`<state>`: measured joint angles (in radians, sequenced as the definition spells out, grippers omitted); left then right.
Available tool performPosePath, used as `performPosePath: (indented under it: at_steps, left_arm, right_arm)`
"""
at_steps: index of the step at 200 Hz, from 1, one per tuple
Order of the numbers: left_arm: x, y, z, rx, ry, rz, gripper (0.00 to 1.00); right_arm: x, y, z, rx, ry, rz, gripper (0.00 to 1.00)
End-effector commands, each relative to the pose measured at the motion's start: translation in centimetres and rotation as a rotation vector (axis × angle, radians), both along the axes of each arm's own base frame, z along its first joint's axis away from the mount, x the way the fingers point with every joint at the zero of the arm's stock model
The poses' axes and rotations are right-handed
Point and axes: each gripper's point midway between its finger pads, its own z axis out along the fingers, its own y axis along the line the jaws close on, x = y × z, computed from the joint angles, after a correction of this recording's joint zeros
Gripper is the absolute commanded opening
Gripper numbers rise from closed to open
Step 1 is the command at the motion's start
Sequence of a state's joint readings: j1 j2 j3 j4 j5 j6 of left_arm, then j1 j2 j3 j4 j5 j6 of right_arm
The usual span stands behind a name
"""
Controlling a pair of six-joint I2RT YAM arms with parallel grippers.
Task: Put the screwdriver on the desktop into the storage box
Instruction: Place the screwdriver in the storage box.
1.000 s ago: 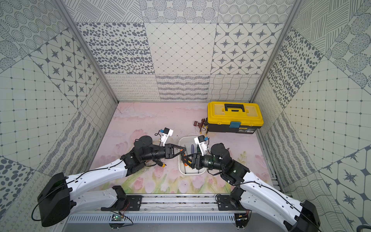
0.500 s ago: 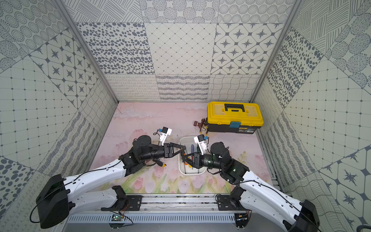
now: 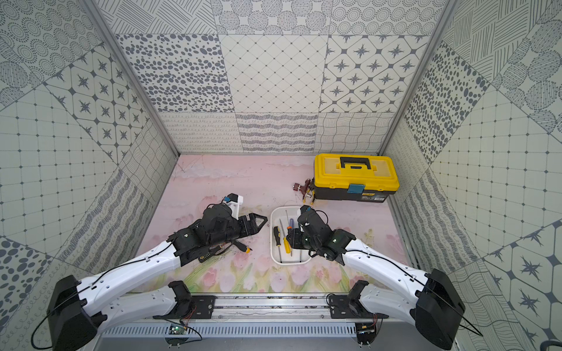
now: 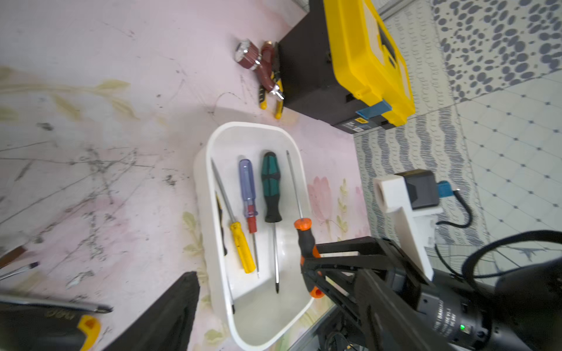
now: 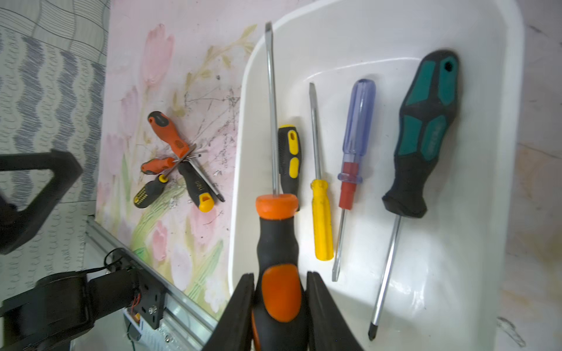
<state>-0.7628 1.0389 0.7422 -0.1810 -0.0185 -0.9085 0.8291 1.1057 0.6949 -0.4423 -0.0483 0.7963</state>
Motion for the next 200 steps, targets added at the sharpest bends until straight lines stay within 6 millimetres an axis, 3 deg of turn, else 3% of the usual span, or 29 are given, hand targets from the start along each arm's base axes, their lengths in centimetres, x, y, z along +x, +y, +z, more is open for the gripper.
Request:
performPosePath:
  at_steps: [1, 28, 72, 98, 118, 142, 159, 200]
  left_arm:
    - [-1.2, 7.0, -5.1, 0.287, 0.071, 0.179, 0.85]
    - [-2.0, 8.5, -6.0, 0.325, 0.091, 0.213, 0.84]
    - [-2.1, 8.5, -7.4, 0.34, 0.154, 0.226, 0.82]
    - [-2.4, 9.1, -8.8, 0.388, 0.218, 0.258, 0.8]
    - [-2.7, 9.8, -9.6, 0.426, 0.26, 0.285, 0.79]
    - [-2.5, 10.8, -10.3, 0.444, 0.307, 0.328, 0.77]
    - [-2.4, 11.3, -10.7, 0.43, 0.343, 0.344, 0.7]
    - [-2.8, 11.2, -12.1, 0.461, 0.403, 0.327, 0.6]
  right_arm:
    - [1.5, -0.1, 1.3, -0.035, -0.066, -0.042, 0.0]
    - [1.8, 0.2, 1.0, -0.062, -0.072, -0.049, 0.0]
    - [2.0, 1.1, 0.4, -0.103, -0.068, -0.034, 0.0]
    - [1.9, 1.1, 0.2, -0.139, -0.066, -0.031, 0.4]
    - [1.6, 1.1, 0.7, -0.147, -0.082, -0.021, 0.54]
    - [1.2, 1.4, 1.7, -0.135, -0.104, -0.005, 0.57]
    - [1.0, 1.6, 2.2, -0.125, -0.117, 0.007, 0.57]
    - [0.7, 1.8, 2.7, -0.112, -0.126, 0.018, 0.55]
